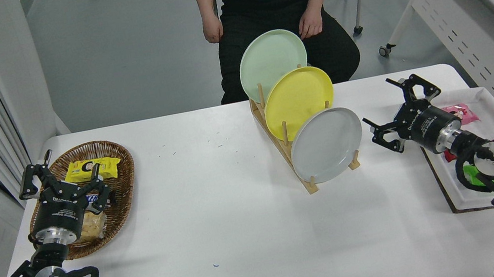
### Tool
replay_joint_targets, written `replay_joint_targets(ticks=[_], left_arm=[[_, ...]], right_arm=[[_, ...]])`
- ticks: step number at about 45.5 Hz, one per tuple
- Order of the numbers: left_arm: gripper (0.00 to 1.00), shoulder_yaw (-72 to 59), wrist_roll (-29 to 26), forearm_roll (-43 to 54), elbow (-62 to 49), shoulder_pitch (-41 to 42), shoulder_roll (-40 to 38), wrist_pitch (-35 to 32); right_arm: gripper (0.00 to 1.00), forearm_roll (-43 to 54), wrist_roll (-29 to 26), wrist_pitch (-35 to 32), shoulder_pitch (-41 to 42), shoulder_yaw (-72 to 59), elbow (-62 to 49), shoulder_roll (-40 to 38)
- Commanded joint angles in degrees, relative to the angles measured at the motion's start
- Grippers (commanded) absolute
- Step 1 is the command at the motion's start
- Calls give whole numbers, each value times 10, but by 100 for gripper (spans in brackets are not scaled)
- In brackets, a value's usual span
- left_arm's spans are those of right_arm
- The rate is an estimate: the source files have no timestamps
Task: Place the plate on the table
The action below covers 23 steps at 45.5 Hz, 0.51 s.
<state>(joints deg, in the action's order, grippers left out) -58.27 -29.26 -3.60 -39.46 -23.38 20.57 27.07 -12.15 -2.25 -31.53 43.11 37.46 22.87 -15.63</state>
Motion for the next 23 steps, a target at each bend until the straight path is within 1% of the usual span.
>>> replay_joint_targets(ticks=[1,10,17,23], left_arm=[[98,0,0,0,0,0,0,0],[98,0,0,0,0,0,0,0],[98,0,0,0,0,0,0,0],[98,0,0,0,0,0,0,0]], right_arm=[[99,-3,0,2,-5,-13,12,1],[99,-7,0,12,-4,-13,15,8],[99,-9,0,57,-3,-11,18,17],[99,-9,0,80,-2,-8,42,17]])
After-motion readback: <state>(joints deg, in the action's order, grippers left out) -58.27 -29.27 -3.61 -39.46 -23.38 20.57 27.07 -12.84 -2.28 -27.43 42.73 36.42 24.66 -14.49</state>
